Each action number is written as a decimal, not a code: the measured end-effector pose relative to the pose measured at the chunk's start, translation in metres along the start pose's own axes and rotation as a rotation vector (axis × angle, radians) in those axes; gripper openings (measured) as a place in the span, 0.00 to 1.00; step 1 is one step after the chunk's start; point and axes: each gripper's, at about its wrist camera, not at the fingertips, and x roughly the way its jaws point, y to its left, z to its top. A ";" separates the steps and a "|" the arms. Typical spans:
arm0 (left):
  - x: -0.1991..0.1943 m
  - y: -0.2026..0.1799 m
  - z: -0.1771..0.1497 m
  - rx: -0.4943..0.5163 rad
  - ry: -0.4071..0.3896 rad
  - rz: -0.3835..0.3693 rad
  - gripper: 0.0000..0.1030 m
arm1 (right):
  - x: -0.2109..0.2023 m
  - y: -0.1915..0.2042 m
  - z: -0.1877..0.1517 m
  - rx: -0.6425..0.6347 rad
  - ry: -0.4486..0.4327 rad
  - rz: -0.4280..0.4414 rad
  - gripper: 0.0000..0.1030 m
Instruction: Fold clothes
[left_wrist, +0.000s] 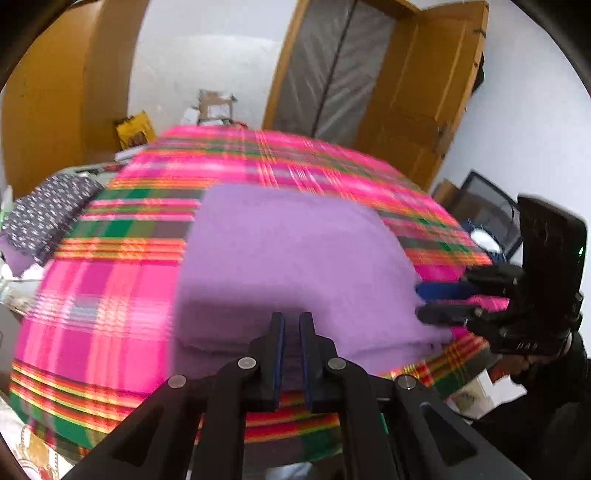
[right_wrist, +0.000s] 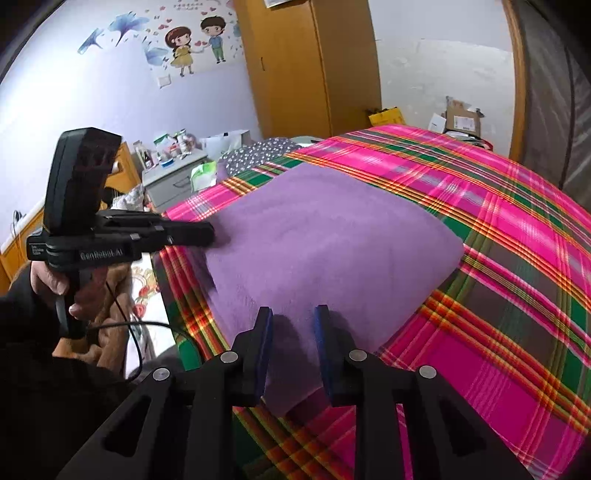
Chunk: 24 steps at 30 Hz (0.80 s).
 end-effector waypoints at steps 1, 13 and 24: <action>0.002 0.000 -0.002 0.001 0.006 0.000 0.07 | 0.000 0.001 -0.002 -0.009 0.004 -0.003 0.25; 0.002 0.001 -0.001 -0.023 0.010 0.000 0.07 | -0.004 0.000 -0.010 -0.020 0.008 -0.009 0.25; -0.011 0.013 0.023 -0.083 -0.069 0.111 0.07 | -0.016 -0.016 -0.005 0.101 -0.046 -0.014 0.28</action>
